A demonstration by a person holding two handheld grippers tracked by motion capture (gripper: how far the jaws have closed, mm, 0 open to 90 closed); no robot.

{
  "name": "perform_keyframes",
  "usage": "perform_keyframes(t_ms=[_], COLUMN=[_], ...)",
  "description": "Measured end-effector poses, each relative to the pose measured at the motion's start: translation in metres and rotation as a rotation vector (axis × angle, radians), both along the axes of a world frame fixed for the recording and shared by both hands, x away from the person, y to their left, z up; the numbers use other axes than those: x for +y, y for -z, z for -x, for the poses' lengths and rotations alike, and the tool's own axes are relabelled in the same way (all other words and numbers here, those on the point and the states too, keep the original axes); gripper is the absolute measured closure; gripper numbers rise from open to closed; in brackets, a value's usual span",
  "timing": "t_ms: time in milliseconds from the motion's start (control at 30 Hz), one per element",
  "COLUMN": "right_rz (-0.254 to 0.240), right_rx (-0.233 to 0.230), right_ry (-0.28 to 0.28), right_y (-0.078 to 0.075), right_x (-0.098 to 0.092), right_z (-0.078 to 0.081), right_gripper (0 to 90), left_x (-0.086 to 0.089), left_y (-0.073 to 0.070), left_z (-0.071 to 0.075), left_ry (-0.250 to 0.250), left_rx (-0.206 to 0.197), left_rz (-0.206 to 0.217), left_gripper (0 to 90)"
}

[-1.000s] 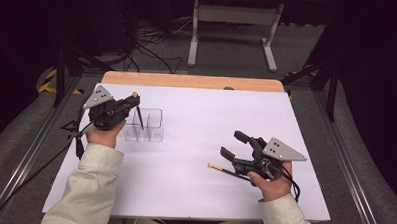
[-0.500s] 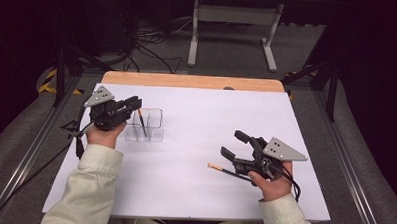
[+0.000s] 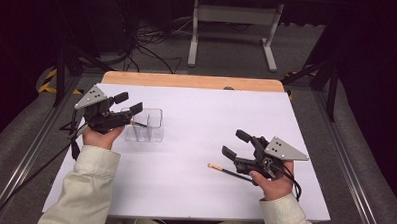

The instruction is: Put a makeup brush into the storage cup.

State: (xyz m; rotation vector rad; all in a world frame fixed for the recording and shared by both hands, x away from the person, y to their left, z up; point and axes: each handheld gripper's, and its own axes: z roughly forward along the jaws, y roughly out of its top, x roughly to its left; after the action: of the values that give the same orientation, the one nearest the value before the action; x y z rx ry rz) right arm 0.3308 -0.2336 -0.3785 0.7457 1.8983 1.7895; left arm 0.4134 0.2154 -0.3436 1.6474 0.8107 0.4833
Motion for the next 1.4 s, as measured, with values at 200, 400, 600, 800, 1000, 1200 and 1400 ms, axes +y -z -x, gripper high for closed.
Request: perform_keyframes(t_ms=[200,400,600,800,1000,1200,1400], right_rz=[0.009,-0.001,0.006,0.015,0.034,0.064,0.09], right_rx=[0.001,0.002,0.01,0.015,0.028,0.046,0.05], right_ry=[0.009,0.015,0.022,0.015,-0.003,-0.013,-0.024], right_y=[-0.002,-0.005,-0.006,-0.008,-0.008,-0.009,-0.013], right_x=[-0.004,-0.01,-0.014,-0.018,-0.02,-0.022,-0.025], right_z=[-0.001,-0.001,-0.002,-0.003,-0.003,-0.004,-0.006], right_gripper=[26.4,26.1,26.0,25.8,25.5,25.4,25.5], left_x=[-0.002,-0.003,0.002,0.004,0.009,0.014,0.015], left_y=[-0.006,-0.007,-0.007,-0.004,0.002,0.006,0.011], left_z=[0.014,0.031,0.04,0.051,0.061,0.069,0.074], left_ry=[0.037,0.078,0.102,0.14,0.171,0.198,0.219], left_rx=[-0.018,-0.027,-0.038,-0.045,-0.047,-0.061,-0.069], left_rz=[0.001,0.013,0.047,0.039,0.045,0.053,0.061], left_gripper=[22.3,18.4,17.1,13.1,10.6,9.9,9.5])
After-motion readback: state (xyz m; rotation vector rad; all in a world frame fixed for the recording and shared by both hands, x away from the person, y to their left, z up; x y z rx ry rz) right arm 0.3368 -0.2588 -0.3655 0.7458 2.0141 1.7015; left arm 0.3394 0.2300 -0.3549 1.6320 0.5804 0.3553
